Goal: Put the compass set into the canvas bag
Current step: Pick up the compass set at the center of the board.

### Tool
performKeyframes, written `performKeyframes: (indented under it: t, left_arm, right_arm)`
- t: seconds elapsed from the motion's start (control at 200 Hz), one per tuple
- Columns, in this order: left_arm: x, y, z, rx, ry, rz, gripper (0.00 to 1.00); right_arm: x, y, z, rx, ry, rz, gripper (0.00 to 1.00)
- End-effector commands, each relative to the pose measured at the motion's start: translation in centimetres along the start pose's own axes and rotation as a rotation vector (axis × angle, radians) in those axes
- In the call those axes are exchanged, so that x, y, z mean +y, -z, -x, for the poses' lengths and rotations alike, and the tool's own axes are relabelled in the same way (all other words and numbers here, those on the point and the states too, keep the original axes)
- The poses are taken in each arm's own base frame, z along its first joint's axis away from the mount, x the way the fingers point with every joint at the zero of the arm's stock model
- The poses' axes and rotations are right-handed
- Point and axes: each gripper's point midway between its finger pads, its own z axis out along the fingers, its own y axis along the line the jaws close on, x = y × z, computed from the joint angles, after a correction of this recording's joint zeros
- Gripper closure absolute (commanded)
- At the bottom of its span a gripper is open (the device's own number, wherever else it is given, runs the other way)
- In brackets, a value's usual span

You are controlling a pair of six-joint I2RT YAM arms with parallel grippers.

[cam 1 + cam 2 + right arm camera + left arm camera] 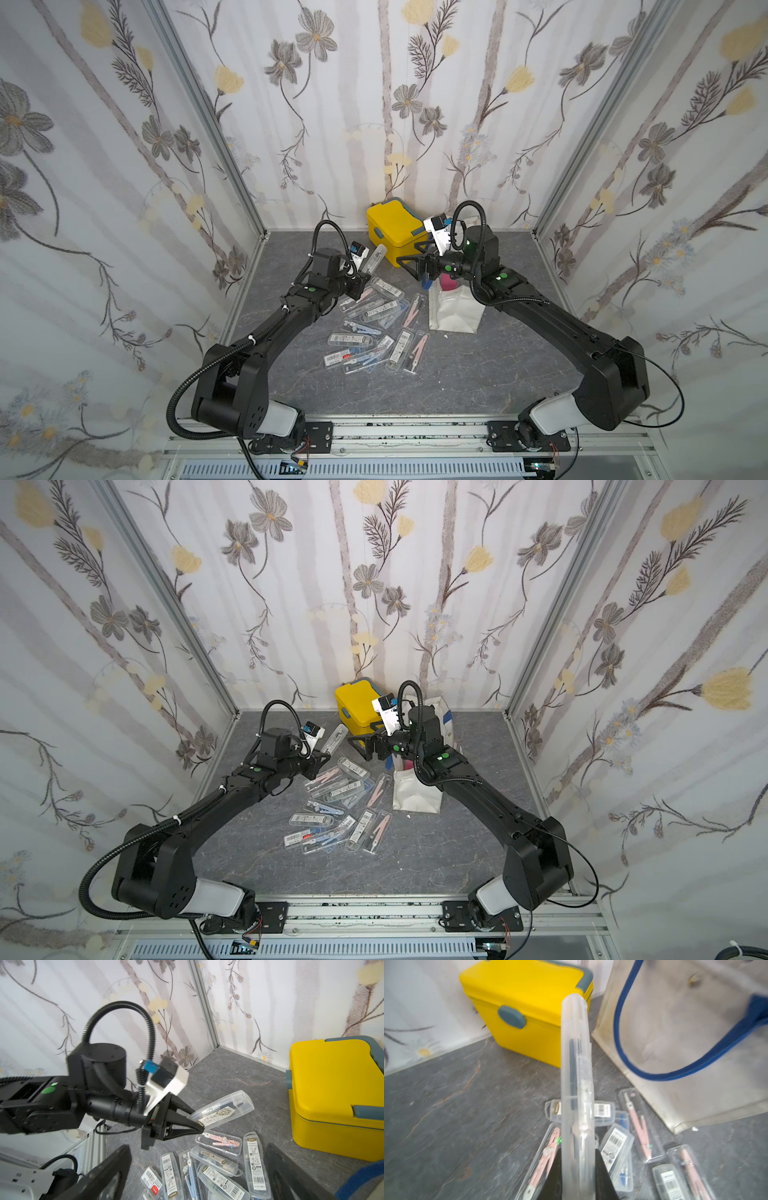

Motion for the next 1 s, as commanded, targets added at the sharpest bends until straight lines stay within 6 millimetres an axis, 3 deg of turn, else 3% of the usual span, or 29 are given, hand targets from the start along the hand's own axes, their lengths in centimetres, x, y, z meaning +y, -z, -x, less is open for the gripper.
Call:
performKeyframes:
  t: [0.0, 0.115, 0.265, 0.545, 0.57, 0.879, 0.999]
  left_arm:
    - [-4.0, 1.6, 5.7, -0.248, -0.005, -0.173, 0.95]
    - [-5.9, 3.2, 8.3, -0.364, -0.004, -0.233, 0.95]
    - [-7.1, 4.0, 10.1, -0.433, 0.009, -0.249, 0.95]
    - [-9.5, 2.1, 11.1, -0.467, 0.013, -0.235, 0.95]
    - [-9.5, 1.9, 11.2, -0.47, 0.013, -0.226, 0.95]
    - [-9.5, -0.8, 12.7, -0.492, 0.009, -0.074, 0.96]
    - [-9.6, -1.6, 13.0, -0.495, 0.014, -0.056, 0.95]
  right_arm:
    - [-0.6, -0.6, 1.4, -0.041, -0.043, -0.028, 0.02]
    - [-0.9, -0.9, 2.1, -0.062, -0.061, -0.037, 0.03]
    - [-1.4, -1.3, 2.7, -0.082, -0.111, -0.052, 0.04]
    - [-0.5, -1.6, 4.3, -0.15, -0.194, 0.019, 0.07]
    - [-1.3, -2.4, 3.3, -0.129, -0.212, 0.011, 0.08]
    - [-3.0, -2.4, 2.8, -0.134, -0.265, -0.077, 0.24]
    - [-3.4, -2.1, 3.0, -0.143, -0.264, -0.097, 0.36]
